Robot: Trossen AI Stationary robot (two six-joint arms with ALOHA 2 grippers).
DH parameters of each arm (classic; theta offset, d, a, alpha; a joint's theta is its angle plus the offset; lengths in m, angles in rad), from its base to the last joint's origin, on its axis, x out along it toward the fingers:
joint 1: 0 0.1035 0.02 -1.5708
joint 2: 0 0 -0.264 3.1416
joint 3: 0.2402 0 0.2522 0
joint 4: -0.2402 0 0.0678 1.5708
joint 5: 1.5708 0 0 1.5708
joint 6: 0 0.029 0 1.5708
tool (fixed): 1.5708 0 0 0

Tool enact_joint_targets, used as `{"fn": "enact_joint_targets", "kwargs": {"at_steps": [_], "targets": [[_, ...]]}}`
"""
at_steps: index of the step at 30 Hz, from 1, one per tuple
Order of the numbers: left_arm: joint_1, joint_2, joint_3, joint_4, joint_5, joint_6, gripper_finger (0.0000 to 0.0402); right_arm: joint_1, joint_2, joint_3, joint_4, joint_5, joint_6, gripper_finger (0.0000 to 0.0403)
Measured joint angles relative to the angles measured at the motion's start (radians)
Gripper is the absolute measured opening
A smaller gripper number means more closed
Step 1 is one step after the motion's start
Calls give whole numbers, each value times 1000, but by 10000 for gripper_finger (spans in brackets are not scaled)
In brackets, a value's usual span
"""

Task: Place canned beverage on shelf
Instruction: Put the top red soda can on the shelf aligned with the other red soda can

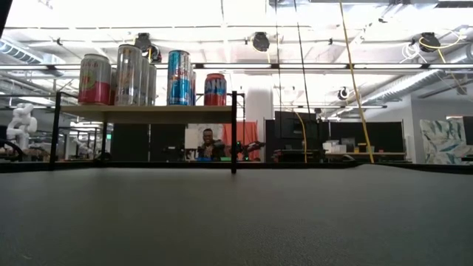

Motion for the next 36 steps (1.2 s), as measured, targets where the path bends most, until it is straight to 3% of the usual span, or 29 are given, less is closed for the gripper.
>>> {"fn": "enact_joint_targets", "kwargs": {"at_steps": [7, 13, 25, 36], "targets": [[2, -5, -1, -7, 24, 51, 293, -6, -63, 1, -107, 2, -61, 374], [3, -6, -1, -3, 19, 146, 294, -33, -94, 26, -203, 2, -131, 381], [4, -8, -1, 2, -92, 144, 294, -93, -12, 396, -762, 3, -425, 380], [3, -24, -1, -11, -105, 141, 294, -124, 136, 624, -886, -78, -490, 380]]}}
